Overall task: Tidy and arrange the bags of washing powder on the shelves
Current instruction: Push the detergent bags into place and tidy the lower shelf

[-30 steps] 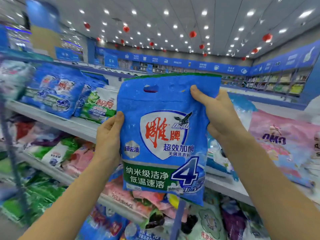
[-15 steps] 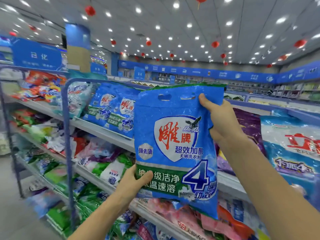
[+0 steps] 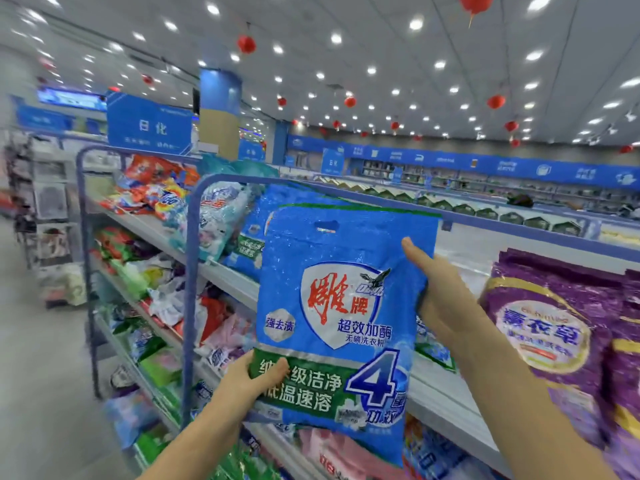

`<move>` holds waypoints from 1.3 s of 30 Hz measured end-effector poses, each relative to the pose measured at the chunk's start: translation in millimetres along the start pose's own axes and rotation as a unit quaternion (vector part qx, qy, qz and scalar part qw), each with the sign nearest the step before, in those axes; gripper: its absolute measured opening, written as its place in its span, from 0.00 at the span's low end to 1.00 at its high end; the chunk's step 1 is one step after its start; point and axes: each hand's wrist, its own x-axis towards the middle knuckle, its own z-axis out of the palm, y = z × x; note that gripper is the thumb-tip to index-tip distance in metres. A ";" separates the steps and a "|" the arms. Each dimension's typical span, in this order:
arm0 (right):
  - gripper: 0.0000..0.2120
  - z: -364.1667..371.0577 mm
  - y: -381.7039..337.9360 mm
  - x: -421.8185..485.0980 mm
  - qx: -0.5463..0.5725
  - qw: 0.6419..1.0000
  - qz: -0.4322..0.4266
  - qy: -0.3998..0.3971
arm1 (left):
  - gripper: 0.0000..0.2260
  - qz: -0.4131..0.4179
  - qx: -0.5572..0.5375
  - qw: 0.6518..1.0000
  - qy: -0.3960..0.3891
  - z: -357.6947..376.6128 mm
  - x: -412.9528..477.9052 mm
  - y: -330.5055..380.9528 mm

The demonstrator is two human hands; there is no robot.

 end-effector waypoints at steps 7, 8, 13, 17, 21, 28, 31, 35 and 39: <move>0.50 31.5 100.0 33.0 -0.048 0.995 0.065 -0.065 | 0.48 0.031 -0.038 0.998 0.050 -55.8 75.6 25.1; 0.55 38.3 110.6 36.0 -0.072 0.993 0.061 -0.066 | 0.48 0.036 -0.043 0.997 0.048 -63.4 86.8 29.5; 0.50 71.1 129.4 73.0 -0.208 0.977 0.009 -0.041 | 0.39 0.062 -0.032 0.998 0.000 -99.8 153.4 52.7; 0.27 96.2 142.5 124.3 -0.255 0.965 -0.056 -0.002 | 0.25 0.080 -0.022 0.996 -0.030 -127.4 224.3 67.2; 0.21 126.6 159.2 176.0 -0.269 0.954 -0.114 0.068 | 0.30 0.103 0.030 0.992 -0.062 -156.1 293.5 84.3; 0.24 159.1 190.9 210.9 -0.299 0.937 -0.081 0.160 | 0.24 0.113 0.099 0.975 -0.164 -186.0 362.9 81.8; 0.30 168.0 205.8 202.9 -0.323 0.929 -0.045 0.175 | 0.40 0.080 0.086 0.975 -0.189 -192.8 374.0 68.5; 0.27 185.9 218.1 198.6 -0.286 0.929 -0.033 0.233 | 0.32 0.090 0.102 0.963 -0.232 -202.4 379.2 56.1; 0.43 207.6 221.4 212.9 -0.224 0.922 -0.066 0.310 | 0.19 0.109 0.042 0.974 -0.192 -205.5 385.4 51.7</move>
